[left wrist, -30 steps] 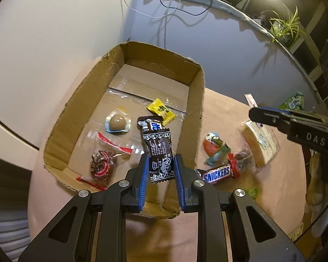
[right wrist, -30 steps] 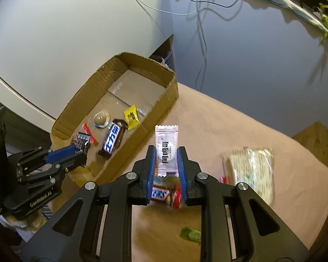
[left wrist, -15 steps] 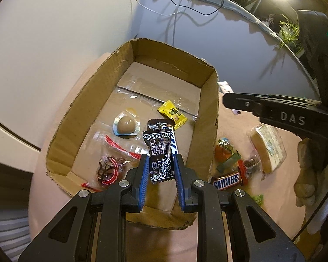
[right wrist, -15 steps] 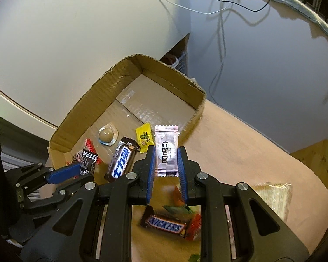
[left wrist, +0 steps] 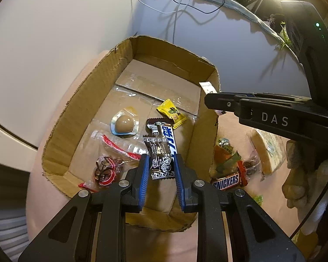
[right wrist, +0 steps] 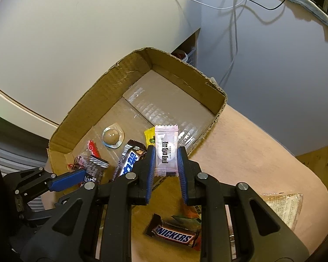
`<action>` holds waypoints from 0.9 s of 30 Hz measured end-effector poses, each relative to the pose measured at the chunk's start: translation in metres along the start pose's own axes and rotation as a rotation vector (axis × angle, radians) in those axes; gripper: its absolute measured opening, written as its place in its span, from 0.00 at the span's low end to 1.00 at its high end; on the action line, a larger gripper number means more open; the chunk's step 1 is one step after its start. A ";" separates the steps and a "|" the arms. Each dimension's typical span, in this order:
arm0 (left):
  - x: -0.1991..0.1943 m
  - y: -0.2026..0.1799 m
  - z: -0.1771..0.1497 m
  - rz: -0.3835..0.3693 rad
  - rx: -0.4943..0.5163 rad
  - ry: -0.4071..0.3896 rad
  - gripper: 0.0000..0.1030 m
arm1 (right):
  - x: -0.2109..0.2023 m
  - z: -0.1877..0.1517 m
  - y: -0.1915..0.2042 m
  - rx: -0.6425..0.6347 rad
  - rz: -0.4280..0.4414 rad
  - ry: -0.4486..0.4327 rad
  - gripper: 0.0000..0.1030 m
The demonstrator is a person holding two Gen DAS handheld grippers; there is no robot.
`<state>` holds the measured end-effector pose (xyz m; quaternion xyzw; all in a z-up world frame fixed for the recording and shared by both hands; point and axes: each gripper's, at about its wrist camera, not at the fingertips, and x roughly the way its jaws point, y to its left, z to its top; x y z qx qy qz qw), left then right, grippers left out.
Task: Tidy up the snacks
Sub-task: 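Open both tools over the box to drop the two candies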
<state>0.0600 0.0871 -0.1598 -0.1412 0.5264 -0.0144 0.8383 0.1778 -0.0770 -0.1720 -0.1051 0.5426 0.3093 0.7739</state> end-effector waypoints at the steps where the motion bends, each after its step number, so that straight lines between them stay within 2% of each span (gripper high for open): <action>1: 0.000 0.000 0.000 0.000 0.000 0.001 0.21 | 0.000 0.000 0.001 -0.001 0.000 -0.002 0.20; 5: -0.001 -0.001 0.000 0.000 0.001 -0.001 0.22 | -0.001 0.000 0.003 -0.010 0.003 -0.004 0.21; 7: -0.002 -0.001 0.000 0.004 0.001 -0.001 0.31 | -0.002 0.000 0.004 -0.014 -0.003 -0.007 0.26; 9: -0.003 -0.001 0.000 0.004 0.000 -0.005 0.31 | -0.004 0.001 0.004 -0.013 -0.007 -0.016 0.49; 11: -0.004 -0.001 -0.001 0.005 0.000 -0.007 0.31 | -0.008 0.000 0.004 -0.012 -0.010 -0.031 0.56; 14: -0.005 -0.001 -0.002 0.007 0.000 -0.009 0.31 | -0.011 0.000 0.005 -0.012 -0.013 -0.034 0.57; 18: -0.008 -0.004 -0.001 0.008 0.006 -0.013 0.31 | -0.016 -0.002 0.002 -0.003 -0.022 -0.042 0.64; 27: -0.015 -0.016 -0.002 0.018 0.043 -0.034 0.36 | -0.031 -0.012 -0.012 0.024 -0.037 -0.051 0.67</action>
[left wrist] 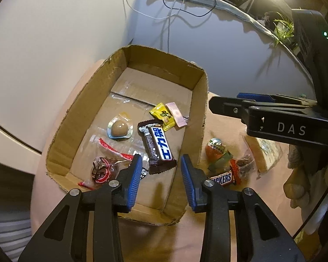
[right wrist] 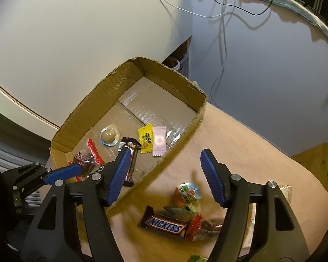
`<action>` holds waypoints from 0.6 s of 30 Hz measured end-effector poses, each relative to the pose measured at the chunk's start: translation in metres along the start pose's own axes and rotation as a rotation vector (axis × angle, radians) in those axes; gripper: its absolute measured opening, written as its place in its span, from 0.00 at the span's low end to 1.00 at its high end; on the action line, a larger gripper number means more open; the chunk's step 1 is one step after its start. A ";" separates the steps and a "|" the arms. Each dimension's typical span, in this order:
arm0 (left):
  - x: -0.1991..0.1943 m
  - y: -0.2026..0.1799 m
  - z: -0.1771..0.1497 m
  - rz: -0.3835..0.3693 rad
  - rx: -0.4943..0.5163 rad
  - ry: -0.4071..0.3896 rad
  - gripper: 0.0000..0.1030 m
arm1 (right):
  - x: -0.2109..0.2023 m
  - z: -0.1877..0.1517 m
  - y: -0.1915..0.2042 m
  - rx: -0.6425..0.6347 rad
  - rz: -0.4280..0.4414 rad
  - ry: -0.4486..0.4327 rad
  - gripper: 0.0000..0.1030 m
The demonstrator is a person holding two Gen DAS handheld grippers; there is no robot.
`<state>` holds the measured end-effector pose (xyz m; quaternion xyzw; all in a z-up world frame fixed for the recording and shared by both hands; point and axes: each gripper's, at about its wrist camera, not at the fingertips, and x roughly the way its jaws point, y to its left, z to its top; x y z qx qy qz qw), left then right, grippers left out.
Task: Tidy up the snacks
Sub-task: 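Open both tools over the box to drop the two candies, then move both tools to the plastic-wrapped bread loaf on the table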
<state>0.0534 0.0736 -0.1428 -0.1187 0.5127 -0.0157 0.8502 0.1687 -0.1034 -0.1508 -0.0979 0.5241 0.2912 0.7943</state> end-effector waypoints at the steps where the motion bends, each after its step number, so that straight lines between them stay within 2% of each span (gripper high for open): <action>1: -0.001 -0.002 0.000 0.000 0.006 -0.003 0.36 | -0.002 -0.001 -0.002 0.003 -0.002 -0.001 0.67; 9: 0.000 -0.018 0.002 -0.018 0.033 -0.004 0.40 | -0.017 -0.020 -0.029 0.051 -0.012 -0.001 0.67; 18: 0.010 -0.045 0.004 -0.070 0.072 0.024 0.45 | -0.039 -0.053 -0.084 0.157 -0.046 -0.038 0.67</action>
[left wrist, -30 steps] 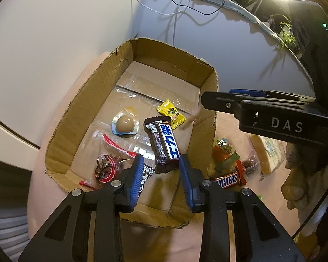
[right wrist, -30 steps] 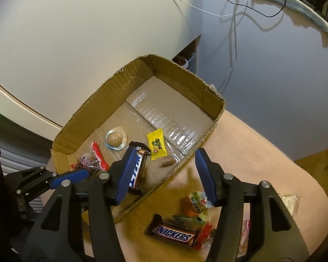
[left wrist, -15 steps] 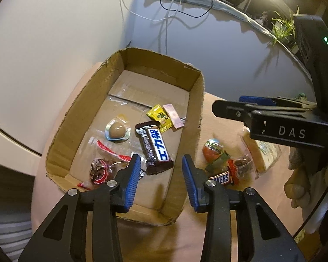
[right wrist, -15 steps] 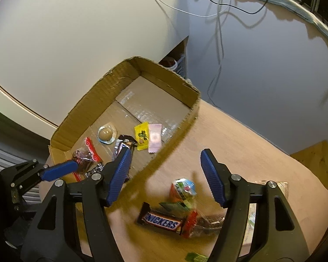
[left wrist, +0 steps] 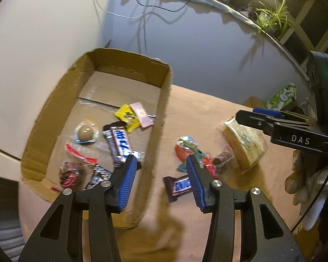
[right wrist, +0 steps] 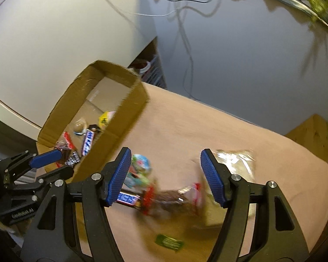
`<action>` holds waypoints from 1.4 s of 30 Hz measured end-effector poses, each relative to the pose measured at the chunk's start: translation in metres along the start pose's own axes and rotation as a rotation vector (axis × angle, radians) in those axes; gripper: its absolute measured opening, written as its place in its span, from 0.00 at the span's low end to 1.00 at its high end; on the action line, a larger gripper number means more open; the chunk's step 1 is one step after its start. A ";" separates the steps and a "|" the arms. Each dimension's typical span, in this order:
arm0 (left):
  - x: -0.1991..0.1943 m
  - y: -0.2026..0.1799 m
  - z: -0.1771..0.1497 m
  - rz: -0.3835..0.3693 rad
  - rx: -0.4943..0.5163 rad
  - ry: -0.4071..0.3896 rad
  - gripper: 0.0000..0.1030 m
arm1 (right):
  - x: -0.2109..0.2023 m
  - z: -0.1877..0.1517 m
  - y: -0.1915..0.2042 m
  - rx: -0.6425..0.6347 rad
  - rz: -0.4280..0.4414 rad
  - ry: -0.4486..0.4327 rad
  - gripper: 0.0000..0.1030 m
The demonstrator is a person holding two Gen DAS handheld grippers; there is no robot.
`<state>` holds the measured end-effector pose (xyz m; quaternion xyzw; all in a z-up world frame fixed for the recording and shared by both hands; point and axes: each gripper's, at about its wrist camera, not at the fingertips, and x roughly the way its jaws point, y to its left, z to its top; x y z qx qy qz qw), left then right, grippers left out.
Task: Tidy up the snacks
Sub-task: 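Move both tools to the plastic-wrapped bread loaf on the table, then grasp the wrapped bread loaf with both tools together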
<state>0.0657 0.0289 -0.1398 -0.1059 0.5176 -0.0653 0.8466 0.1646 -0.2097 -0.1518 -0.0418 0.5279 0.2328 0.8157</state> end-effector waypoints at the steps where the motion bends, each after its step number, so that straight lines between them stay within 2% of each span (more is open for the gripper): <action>1: 0.003 -0.004 0.001 -0.007 0.007 0.006 0.46 | -0.001 -0.002 -0.006 0.004 -0.004 0.005 0.67; 8: 0.020 -0.038 0.002 -0.067 0.060 0.049 0.49 | -0.008 -0.022 -0.047 0.023 -0.066 0.058 0.67; 15: 0.041 -0.079 0.004 -0.158 0.113 0.100 0.49 | -0.004 -0.039 -0.085 0.099 -0.043 0.089 0.67; 25: 0.078 -0.111 0.006 -0.249 0.093 0.182 0.49 | 0.016 -0.046 -0.116 0.187 0.063 0.131 0.67; 34: 0.099 -0.128 0.011 -0.288 0.104 0.205 0.49 | 0.041 -0.046 -0.128 0.261 0.158 0.167 0.67; 42: 0.112 -0.138 0.013 -0.306 0.118 0.212 0.49 | 0.051 -0.047 -0.131 0.279 0.188 0.173 0.67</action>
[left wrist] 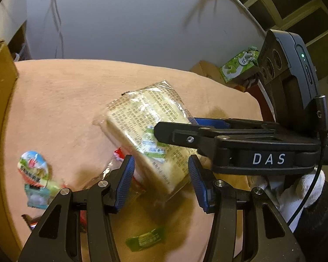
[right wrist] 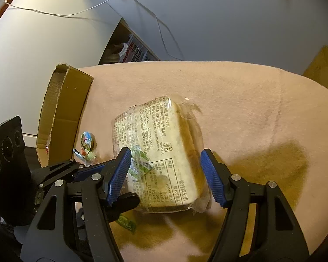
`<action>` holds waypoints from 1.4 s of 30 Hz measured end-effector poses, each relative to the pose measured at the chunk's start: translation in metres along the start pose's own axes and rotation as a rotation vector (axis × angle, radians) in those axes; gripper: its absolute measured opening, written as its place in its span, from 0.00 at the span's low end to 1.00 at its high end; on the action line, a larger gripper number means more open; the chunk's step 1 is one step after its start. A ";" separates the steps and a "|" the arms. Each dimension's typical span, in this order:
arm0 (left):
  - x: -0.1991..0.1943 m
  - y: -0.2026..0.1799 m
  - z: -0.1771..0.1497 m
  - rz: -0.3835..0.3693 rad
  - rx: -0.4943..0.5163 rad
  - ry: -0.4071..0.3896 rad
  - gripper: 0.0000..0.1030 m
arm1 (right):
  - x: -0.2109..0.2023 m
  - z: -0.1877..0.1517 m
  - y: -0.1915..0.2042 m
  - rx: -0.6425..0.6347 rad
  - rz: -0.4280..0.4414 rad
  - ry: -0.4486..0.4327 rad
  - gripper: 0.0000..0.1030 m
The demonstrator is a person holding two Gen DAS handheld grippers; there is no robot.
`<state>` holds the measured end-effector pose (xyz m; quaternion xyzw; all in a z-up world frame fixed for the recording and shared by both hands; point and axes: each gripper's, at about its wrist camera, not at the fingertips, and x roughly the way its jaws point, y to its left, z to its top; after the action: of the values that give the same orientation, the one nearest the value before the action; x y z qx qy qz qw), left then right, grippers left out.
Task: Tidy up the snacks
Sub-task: 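Grasp the wrapped bread loaf with both tools together, then carry the bread loaf over the box with both tools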
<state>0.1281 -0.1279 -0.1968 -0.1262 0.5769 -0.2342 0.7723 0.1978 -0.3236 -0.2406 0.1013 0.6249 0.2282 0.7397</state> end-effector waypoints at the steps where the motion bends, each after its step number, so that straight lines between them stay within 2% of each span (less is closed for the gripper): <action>1: 0.000 0.000 0.000 0.002 0.001 -0.001 0.49 | 0.001 0.000 0.000 0.001 0.004 0.001 0.67; 11: 0.006 -0.008 0.006 -0.005 0.015 -0.023 0.49 | 0.000 0.000 -0.005 0.009 0.022 -0.007 0.61; 21: -0.017 -0.009 0.005 0.003 0.036 -0.066 0.49 | -0.014 0.000 0.007 0.005 0.016 -0.035 0.59; 30: -0.062 0.006 0.006 0.024 0.037 -0.152 0.49 | -0.028 0.012 0.048 -0.053 0.015 -0.068 0.59; 36: -0.099 0.033 0.004 0.050 -0.003 -0.217 0.49 | -0.028 0.024 0.088 -0.110 0.032 -0.077 0.59; 42: -0.117 0.049 0.003 0.086 -0.038 -0.265 0.49 | -0.019 0.035 0.128 -0.170 0.049 -0.070 0.59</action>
<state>0.1149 -0.0267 -0.1214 -0.1456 0.4791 -0.1712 0.8485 0.2025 -0.2157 -0.1609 0.0613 0.5743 0.2947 0.7613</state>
